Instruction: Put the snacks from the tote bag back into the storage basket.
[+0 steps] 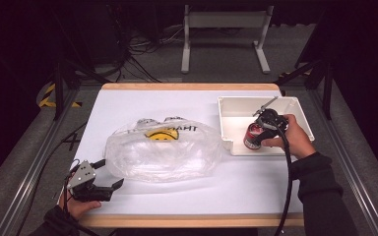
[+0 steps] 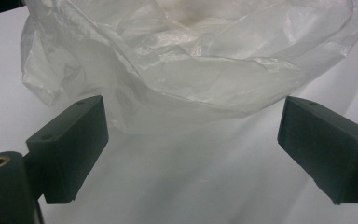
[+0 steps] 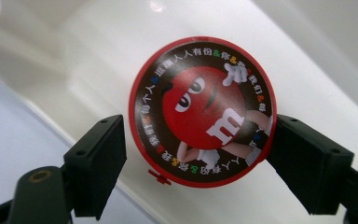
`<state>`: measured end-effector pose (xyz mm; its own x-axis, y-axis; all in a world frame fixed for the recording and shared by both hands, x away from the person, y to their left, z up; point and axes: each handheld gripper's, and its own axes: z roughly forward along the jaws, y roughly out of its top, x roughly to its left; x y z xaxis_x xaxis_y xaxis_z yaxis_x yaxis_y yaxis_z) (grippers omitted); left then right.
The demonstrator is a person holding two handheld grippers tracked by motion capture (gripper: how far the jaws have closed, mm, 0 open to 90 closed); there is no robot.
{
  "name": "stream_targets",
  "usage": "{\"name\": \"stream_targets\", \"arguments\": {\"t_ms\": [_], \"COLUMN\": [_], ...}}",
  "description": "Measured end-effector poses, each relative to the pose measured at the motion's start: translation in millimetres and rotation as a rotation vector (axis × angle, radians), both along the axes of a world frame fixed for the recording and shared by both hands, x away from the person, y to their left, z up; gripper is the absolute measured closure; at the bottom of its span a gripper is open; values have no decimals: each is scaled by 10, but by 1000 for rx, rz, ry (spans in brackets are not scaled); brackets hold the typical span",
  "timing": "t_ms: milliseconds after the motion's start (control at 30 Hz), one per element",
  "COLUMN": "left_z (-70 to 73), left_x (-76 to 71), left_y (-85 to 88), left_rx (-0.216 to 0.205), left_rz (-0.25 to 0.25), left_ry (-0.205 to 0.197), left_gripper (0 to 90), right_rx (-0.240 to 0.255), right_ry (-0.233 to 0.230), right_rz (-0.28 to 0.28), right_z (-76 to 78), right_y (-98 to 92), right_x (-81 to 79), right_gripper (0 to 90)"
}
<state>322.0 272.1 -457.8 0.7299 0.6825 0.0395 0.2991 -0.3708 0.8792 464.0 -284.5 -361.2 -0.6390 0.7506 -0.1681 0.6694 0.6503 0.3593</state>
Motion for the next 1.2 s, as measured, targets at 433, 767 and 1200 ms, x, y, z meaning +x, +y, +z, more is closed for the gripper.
{"name": "stream_targets", "arguments": {"t_ms": [433, 767, 1200], "left_z": [3, 4, 4], "left_x": [-1, 1, 4], "left_y": [9, 10, 13], "left_rx": [-4, -5, -6], "left_rz": [1, 7, 7], "left_ry": [-11, -5, -3], "left_gripper": [90, 89, 89], "right_rx": [53, 70, 49], "right_ry": [-89, -125, -154], "right_rz": [-14, 24, 63], "right_z": [129, 243, 293], "right_y": [-8, 12, 56], "right_x": [-122, -282, -439], "right_gripper": [194, 183, 155]}}
